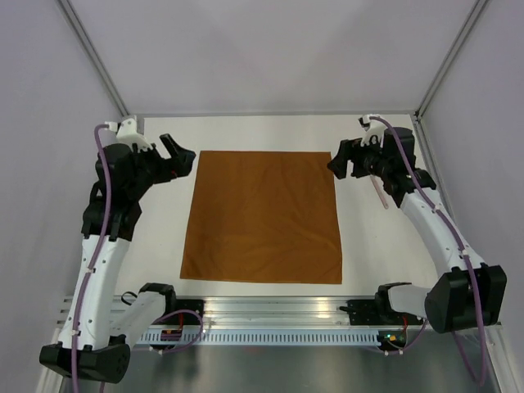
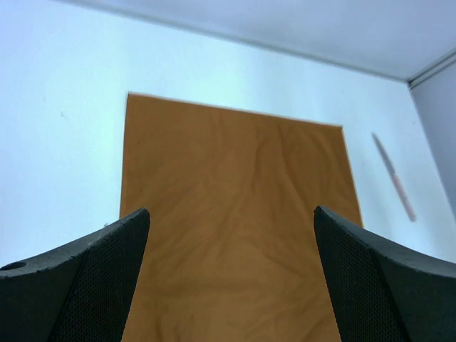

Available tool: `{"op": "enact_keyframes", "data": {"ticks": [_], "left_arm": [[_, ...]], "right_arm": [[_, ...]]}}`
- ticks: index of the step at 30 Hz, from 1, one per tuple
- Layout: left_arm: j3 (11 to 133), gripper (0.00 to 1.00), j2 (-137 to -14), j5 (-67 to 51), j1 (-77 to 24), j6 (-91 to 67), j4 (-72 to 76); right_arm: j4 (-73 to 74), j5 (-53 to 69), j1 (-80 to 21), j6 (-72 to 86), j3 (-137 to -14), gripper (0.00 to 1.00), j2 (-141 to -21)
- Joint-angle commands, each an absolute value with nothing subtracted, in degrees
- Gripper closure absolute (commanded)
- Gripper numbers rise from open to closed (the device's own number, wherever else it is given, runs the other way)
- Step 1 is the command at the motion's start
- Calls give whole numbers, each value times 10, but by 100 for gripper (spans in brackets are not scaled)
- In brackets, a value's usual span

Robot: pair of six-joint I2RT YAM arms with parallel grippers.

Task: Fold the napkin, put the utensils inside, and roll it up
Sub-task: Fold the napkin at the center of the board.

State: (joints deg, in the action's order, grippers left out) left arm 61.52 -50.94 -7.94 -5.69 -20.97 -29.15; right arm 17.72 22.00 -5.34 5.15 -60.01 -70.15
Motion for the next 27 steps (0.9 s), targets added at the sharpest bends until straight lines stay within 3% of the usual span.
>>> {"op": "enact_keyframes", "data": {"ticks": [1, 7, 15, 22, 27], "left_arm": [[718, 0, -524, -91, -56, -232, -308], [858, 0, -542, -93, -56, -244, -336], [918, 0, -536, -79, -56, -263, -360], [946, 0, -517, -45, -56, -247, -395], [940, 0, -507, -26, -56, -238, -408]], "right_arm": [[201, 235, -114, 28, -651, 12, -733], [193, 135, -346, 5, -709, 21, -830], [161, 56, -613, -28, -829, 38, -1021], [135, 33, -704, -44, -911, 45, -1170], [103, 8, -746, -62, -917, 46, -1208]]}}
